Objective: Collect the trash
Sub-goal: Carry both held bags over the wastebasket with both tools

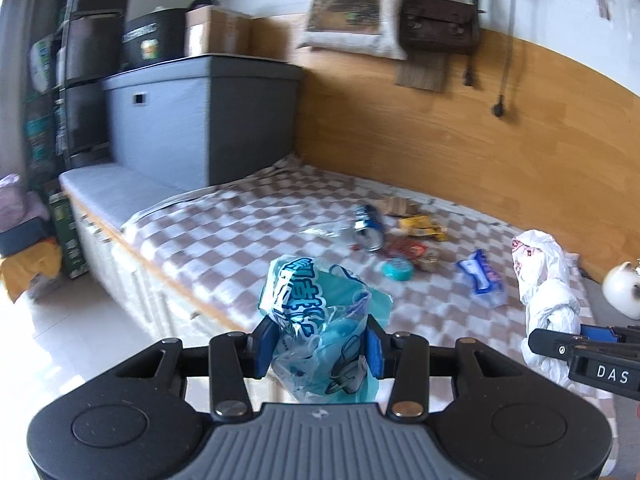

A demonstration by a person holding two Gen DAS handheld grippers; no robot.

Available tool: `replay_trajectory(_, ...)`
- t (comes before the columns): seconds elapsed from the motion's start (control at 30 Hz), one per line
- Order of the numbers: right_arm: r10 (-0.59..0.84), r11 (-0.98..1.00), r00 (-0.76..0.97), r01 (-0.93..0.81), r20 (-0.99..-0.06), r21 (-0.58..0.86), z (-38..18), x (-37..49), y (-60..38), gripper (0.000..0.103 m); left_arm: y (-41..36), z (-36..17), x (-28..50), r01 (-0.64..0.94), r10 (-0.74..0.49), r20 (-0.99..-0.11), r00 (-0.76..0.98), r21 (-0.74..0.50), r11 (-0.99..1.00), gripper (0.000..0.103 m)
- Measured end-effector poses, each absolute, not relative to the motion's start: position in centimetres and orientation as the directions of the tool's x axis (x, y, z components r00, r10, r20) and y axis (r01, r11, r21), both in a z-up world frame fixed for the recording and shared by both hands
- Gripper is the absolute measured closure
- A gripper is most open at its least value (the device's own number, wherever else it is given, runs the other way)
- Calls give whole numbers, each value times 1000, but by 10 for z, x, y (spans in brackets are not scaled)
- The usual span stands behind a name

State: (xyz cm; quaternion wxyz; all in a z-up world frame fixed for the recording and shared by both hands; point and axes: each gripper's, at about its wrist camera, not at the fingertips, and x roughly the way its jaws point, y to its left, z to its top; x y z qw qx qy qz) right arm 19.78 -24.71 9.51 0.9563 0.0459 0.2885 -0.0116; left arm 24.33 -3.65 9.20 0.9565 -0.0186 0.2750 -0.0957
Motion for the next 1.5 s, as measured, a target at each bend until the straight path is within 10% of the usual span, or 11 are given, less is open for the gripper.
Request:
replay_trajectory(0.53,247,967,762,-237,-599,98,43,241,-128,58,72,44,255,-43,-1,-580,815,-63,997,58)
replay_trajectory(1.5,274,915,352,-381,-895,131,-202,353,-59,58,90,-217,362,-106,-75,-900,430,-133,985,57)
